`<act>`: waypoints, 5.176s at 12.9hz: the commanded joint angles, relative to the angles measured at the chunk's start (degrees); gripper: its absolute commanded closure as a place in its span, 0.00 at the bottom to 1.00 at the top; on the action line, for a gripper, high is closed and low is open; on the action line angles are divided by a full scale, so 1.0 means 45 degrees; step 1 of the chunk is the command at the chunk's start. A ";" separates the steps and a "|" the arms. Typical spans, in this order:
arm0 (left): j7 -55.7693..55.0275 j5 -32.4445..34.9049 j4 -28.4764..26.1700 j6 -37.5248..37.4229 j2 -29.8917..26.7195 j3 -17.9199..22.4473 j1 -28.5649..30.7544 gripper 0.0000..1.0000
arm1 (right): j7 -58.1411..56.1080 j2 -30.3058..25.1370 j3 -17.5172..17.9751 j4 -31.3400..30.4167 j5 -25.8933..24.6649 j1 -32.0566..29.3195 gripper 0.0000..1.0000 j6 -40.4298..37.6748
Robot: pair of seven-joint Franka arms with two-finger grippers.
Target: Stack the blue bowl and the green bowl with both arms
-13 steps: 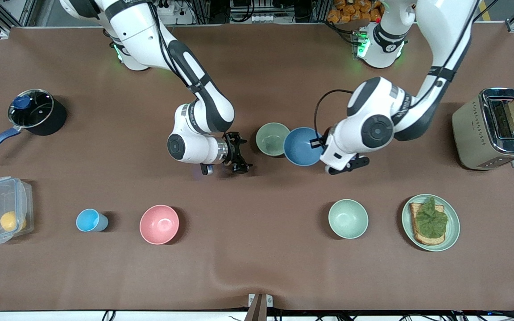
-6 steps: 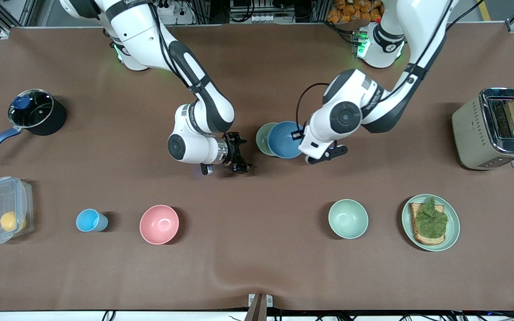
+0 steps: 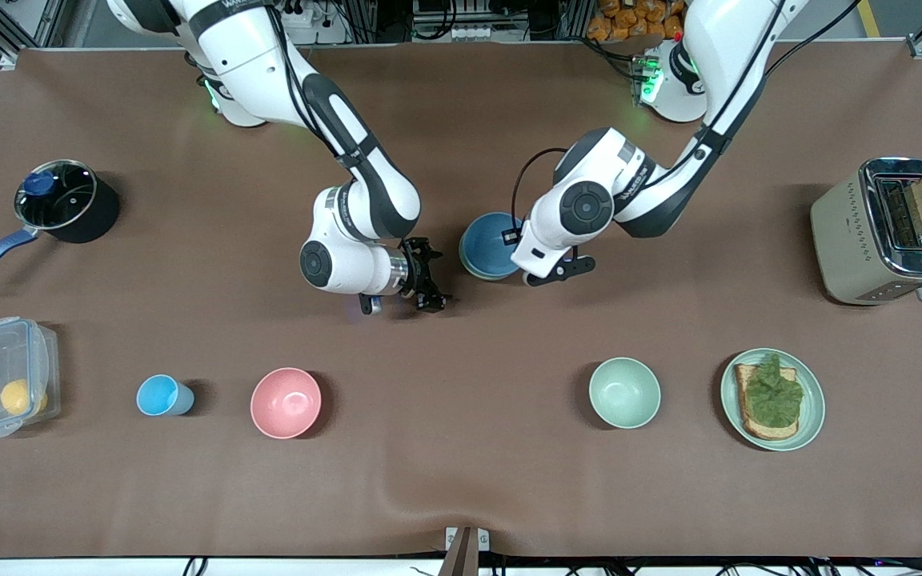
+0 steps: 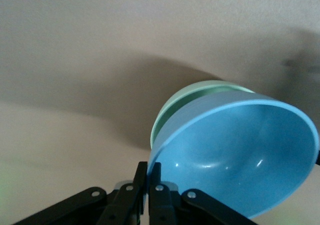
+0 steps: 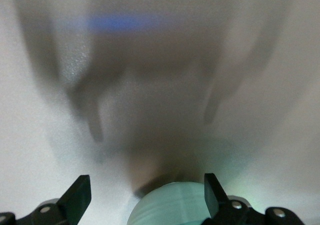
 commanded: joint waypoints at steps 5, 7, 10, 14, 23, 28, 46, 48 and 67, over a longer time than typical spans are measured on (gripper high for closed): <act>-0.0148 -0.0293 -0.0230 0.0824 0.0385 0.0048 -0.0305 1.00 | -0.0101 -0.0119 0.0117 -0.0102 0.0287 -0.0141 0.00 0.0073; -0.0148 -0.0273 -0.0269 0.0902 0.0521 0.0048 -0.0305 1.00 | -0.0120 -0.0119 0.0117 -0.0102 0.0287 -0.0141 0.00 0.0054; -0.0148 -0.0254 -0.0328 0.1019 0.0541 0.0048 -0.0305 1.00 | -0.0121 -0.0138 0.0117 -0.0102 0.0287 -0.0141 0.00 0.0015; -0.0167 -0.0254 -0.0328 0.1019 0.0639 0.0048 -0.0305 1.00 | -0.0140 -0.0139 0.0117 -0.0102 0.0287 -0.0160 0.00 0.0015; -0.0226 -0.0273 -0.0211 0.1019 0.0971 0.0068 -0.0110 0.72 | -0.0121 -0.0197 0.0097 -0.0102 0.0209 -0.0161 0.00 -0.0044; -0.0285 -0.0273 0.0276 0.0767 0.0680 0.0087 -0.0051 0.00 | -0.0121 -0.0197 0.0097 -0.0102 0.0209 -0.0161 0.00 -0.0063; 0.1721 0.1328 0.3362 -0.5307 -0.5240 0.0224 0.3833 0.00 | -0.2322 -0.1994 -0.2985 -0.0063 -0.3990 -0.0961 0.00 -0.6661; 0.2971 0.1251 0.3539 -0.5503 -0.5337 0.0456 0.4342 0.00 | -0.3106 -0.2208 -0.3552 -0.0082 -0.4280 -0.0961 0.00 -0.7131; 0.8895 0.1055 0.4614 -0.7222 -0.5767 0.5165 0.2527 0.00 | -1.5000 -0.7242 -0.0263 0.0483 -1.0884 -0.9001 0.00 -0.9321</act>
